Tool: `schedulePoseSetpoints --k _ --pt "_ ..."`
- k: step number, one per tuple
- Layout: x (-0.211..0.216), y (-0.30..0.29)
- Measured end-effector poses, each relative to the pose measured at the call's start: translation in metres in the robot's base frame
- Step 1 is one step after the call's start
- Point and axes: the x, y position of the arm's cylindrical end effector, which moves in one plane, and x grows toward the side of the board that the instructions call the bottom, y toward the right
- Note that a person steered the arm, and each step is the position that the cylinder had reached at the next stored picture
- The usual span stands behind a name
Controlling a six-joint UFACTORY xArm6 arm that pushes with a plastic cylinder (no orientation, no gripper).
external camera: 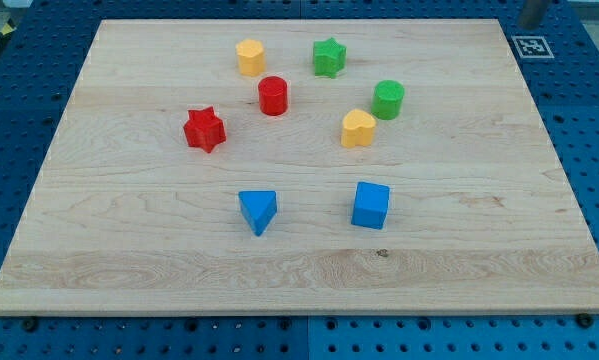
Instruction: Slide the green circle below the red circle
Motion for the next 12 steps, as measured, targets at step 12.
schedulePoseSetpoints --k 12 --pt "0.177 -0.306"
